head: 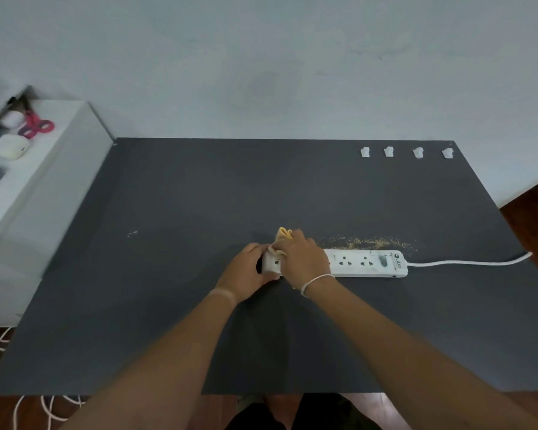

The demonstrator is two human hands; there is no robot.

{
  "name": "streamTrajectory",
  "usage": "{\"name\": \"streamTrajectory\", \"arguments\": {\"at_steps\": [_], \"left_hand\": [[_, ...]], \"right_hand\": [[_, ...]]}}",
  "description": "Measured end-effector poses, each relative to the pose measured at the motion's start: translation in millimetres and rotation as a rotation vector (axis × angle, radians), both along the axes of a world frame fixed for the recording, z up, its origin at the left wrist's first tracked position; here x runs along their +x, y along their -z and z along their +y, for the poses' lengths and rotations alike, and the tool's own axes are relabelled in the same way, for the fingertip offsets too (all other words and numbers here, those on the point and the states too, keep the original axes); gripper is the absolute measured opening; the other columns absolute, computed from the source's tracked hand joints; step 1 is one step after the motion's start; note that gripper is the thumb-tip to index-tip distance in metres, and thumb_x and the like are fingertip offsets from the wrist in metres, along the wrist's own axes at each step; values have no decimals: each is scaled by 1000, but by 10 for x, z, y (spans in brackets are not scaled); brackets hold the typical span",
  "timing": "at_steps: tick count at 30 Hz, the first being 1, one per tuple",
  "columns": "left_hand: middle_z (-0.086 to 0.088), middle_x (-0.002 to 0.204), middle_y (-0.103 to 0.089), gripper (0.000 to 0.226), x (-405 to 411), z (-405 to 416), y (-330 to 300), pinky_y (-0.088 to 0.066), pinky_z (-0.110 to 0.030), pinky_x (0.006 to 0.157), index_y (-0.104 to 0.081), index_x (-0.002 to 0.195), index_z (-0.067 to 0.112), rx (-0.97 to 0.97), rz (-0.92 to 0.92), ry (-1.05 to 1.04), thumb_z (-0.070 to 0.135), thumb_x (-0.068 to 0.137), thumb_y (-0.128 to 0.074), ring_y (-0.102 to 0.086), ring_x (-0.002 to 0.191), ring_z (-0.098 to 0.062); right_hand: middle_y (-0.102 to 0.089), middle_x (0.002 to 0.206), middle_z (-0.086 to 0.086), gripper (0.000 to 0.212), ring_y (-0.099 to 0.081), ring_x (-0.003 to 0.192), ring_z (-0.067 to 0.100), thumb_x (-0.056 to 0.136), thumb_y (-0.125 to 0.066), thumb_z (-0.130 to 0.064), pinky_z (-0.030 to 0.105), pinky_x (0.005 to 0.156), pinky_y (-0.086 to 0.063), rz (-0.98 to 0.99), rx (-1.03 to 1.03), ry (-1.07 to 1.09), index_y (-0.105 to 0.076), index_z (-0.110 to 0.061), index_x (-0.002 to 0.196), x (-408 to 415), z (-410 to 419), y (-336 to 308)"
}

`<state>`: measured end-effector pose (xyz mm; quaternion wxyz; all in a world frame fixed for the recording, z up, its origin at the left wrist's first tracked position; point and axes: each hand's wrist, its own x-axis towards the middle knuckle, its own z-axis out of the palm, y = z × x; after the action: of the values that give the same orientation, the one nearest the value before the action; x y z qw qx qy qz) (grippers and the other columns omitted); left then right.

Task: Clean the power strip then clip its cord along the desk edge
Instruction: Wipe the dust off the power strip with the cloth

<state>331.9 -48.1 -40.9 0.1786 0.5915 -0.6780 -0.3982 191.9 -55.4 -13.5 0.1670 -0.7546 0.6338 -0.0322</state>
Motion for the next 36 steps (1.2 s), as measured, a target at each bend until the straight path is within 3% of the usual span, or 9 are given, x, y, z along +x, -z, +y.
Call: {"name": "streamTrajectory", "arguments": {"at_steps": [6,13,19,22,25,32,36], "left_hand": [[2,136,-45,69,12,14,25,-30,-22,103,-40,137,16,-23,-13,-16,27,76,-71,-43,124,-14],[0,137,-45,69,9,-20,13,-32,-23,101,-40,136,14,-26,-57,16,27,76,-72,-44,125,-17],[1,137,-45,68,20,0,43,-30,-20,99,-40,136,15,-42,-44,14,27,77,-71,-44,124,-16],[1,137,-45,68,17,4,39,-31,-21,100,-40,136,14,-49,-46,10,26,77,-71,-44,125,-16],[-1,137,-45,69,20,-14,34,-31,-21,99,-40,136,13,-48,-64,28,27,77,-72,-44,125,-17],[1,139,-43,67,32,-11,45,-30,-21,100,-39,137,15,-49,-62,42,28,79,-69,-42,126,-17],[0,139,-43,67,27,-8,42,-30,-23,102,-39,136,14,-54,-64,37,27,78,-69,-42,127,-17]], "right_hand": [[-46,124,12,37,-51,102,33,88,-46,-13,40,83,-47,184,-14,260,-51,-19,125,-652,-27,28],[-49,119,8,39,-53,93,31,82,-51,-8,37,72,-47,-22,-125,8,-59,-29,113,-175,286,59],[-53,112,15,34,-55,85,36,82,-52,-4,38,68,-46,28,-213,332,-64,-24,107,-726,324,92],[-58,104,18,35,-57,71,37,73,-55,-2,38,57,-49,-36,-268,168,-67,-21,100,-495,416,63],[-62,106,14,43,-58,66,34,67,-46,-8,40,53,-52,-67,-264,11,-68,-24,100,-208,561,148],[-60,90,20,39,-56,62,39,63,-64,10,43,49,-53,-69,-387,360,-70,-16,91,-816,508,177],[-62,103,20,37,-58,64,37,70,-50,-2,38,55,-53,-81,-431,175,-69,-19,97,-587,594,196]]}}
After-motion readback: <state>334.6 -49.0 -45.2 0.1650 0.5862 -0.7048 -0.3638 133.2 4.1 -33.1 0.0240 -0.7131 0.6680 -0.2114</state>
